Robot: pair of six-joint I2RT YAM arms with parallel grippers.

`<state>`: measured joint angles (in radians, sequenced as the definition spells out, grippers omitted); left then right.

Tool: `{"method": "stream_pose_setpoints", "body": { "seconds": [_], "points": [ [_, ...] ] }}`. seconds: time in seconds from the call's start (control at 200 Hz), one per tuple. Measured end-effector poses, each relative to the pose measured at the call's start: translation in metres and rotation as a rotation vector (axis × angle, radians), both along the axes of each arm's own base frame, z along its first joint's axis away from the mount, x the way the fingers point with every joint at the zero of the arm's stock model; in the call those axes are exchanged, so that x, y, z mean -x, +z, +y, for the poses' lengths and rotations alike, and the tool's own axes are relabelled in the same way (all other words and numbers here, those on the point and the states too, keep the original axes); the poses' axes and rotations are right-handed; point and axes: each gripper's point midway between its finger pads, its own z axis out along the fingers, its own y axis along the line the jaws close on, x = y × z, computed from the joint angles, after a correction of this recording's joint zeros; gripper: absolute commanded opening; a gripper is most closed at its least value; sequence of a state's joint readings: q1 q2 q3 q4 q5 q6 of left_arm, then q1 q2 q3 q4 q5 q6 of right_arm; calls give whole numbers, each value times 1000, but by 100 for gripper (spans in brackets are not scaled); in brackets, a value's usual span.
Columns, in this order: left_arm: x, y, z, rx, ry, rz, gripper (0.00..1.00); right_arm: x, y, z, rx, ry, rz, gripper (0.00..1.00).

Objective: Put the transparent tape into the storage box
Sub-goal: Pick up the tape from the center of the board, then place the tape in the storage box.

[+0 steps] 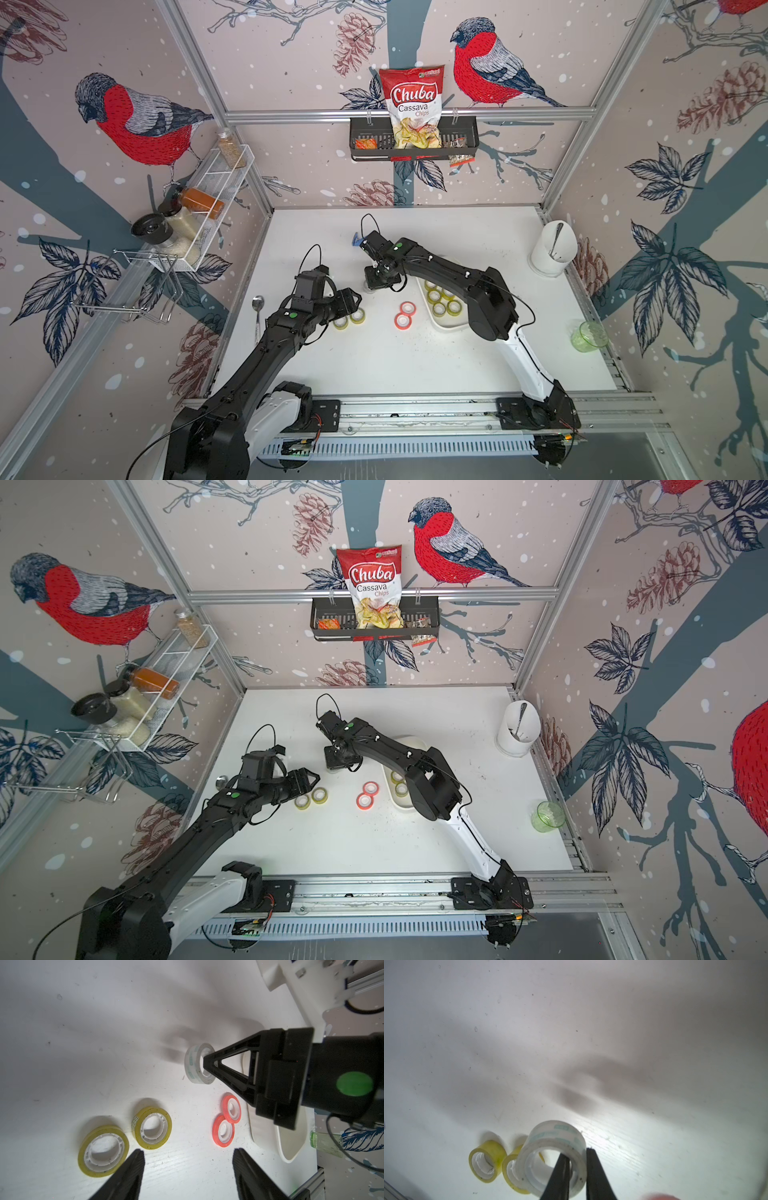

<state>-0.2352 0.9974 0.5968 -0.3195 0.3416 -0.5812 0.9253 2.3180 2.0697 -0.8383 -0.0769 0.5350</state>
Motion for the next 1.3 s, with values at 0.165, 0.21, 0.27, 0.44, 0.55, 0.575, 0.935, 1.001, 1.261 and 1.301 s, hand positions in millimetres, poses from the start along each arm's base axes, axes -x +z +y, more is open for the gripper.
{"method": "stream_pose_setpoints", "body": {
  "seconds": [0.165, 0.21, 0.27, 0.44, 0.55, 0.575, 0.935, 1.001, 1.261, 1.301],
  "points": [
    [-5, 16, -5, 15, -27, -36, 71, 4, 38, -35, -33, -21, -8, 17],
    [-5, 19, -7, 17, -34, -44, 70, 5, 52, -44, -56, -31, -16, 17],
    [-5, 22, -10, 18, -50, -52, 70, 6, 68, -60, -81, -47, -23, 17],
    [-3, 25, -36, 9, -137, -46, 70, 8, 89, -109, -108, -114, -22, 16],
    [-6, 26, -56, 6, -194, -38, 70, 14, 88, -139, -93, -154, -10, 17],
    [-7, 25, -60, 6, -205, -36, 70, 16, 87, -144, -87, -160, -6, 17],
    [-14, 22, -124, -23, -345, -28, 70, 39, 43, -237, 10, -318, 86, 17],
    [-16, 23, -134, -28, -363, -35, 70, 38, 37, -253, 22, -359, 97, 17],
    [-13, 18, -152, -34, -403, -26, 70, 24, 26, -284, 101, -425, 64, 17],
    [-13, 18, -152, -34, -405, -26, 70, 22, 23, -287, 121, -427, 59, 17]
  ]
}}
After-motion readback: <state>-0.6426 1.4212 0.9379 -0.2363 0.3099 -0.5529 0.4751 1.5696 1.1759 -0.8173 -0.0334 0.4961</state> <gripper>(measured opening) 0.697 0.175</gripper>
